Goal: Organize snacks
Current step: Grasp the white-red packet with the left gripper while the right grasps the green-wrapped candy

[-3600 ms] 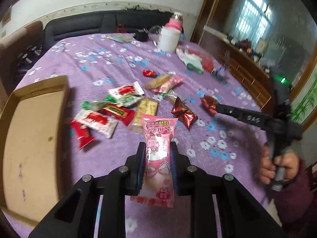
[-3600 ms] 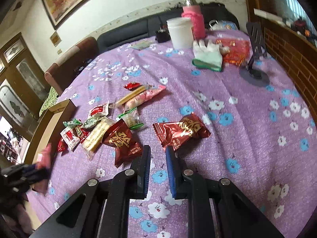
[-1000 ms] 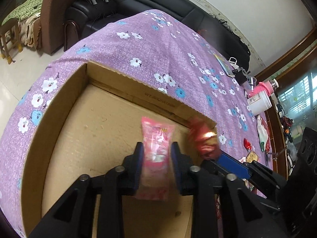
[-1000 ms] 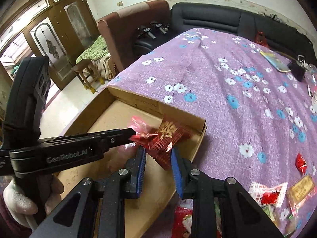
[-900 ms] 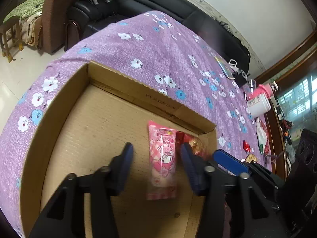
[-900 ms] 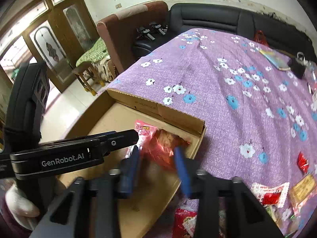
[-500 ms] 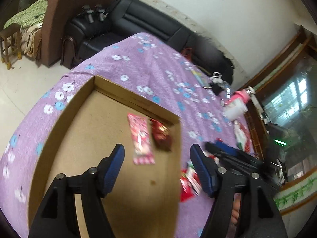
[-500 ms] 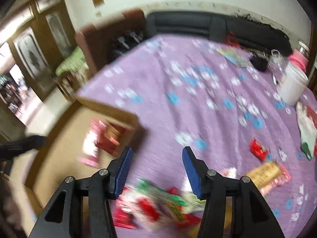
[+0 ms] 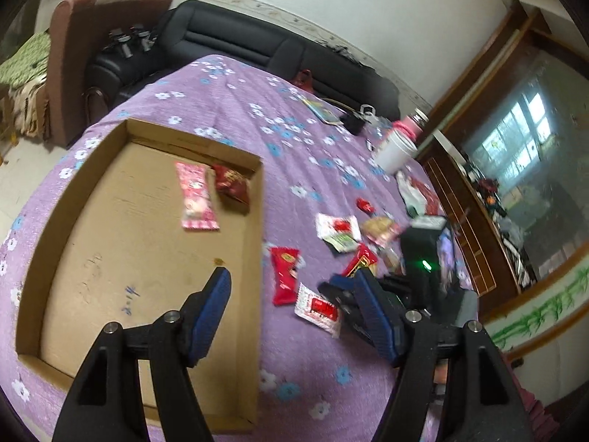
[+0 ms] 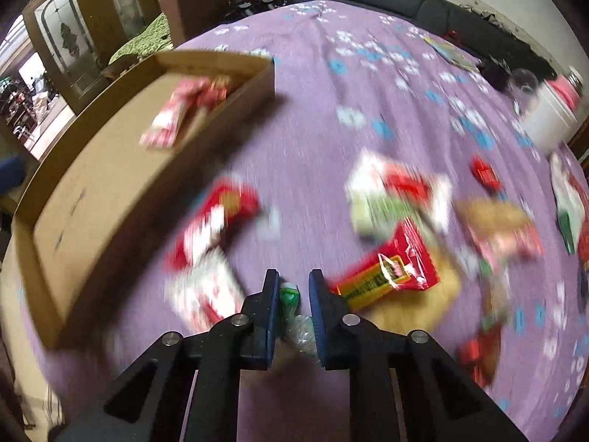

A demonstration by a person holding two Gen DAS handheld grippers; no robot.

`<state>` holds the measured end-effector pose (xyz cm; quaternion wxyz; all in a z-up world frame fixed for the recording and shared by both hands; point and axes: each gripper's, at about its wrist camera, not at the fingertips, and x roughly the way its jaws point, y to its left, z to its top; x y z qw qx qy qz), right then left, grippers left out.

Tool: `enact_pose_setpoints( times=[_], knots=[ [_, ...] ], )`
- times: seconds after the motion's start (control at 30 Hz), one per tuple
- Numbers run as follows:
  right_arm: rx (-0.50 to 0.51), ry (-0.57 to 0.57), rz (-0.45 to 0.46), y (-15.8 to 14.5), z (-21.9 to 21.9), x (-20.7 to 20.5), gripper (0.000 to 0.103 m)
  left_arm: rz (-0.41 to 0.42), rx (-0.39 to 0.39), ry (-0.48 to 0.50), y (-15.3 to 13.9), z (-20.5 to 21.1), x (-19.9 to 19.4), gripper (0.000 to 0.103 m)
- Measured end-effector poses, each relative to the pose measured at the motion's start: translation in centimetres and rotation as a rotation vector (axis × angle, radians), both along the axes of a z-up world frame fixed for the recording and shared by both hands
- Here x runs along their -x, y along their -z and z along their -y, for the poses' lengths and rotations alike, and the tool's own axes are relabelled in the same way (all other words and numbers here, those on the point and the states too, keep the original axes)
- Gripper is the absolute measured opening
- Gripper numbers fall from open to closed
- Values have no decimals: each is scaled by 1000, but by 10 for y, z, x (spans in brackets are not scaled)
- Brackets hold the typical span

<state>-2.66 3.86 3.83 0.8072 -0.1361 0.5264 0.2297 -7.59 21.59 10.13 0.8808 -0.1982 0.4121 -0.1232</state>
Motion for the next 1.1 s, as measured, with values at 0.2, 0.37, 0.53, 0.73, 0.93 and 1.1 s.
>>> enact_pose_setpoints(
  times=[0.2,0.37,0.53,0.73,0.93,1.1],
  knots=[
    [-205,58,-26,-20,82,35,18,-19,-10,89,11,38,5,68],
    [-272,238,100,-42,151,42,43,-69,-26,142,27,69,3,68],
    [-294,189,75,-30,149,50,43,-117,-30,152,42,87,-3,68],
    [-186,-61,133,-12,90,72,45,-176,-45,139,58,103,-12,68],
    [-149,-49,127,8,84,65,17,-214,-111,128,74,115,-22,68],
    [-197,52,106,8,119,64,17,-207,-173,126,79,125,-30,68]
  ],
)
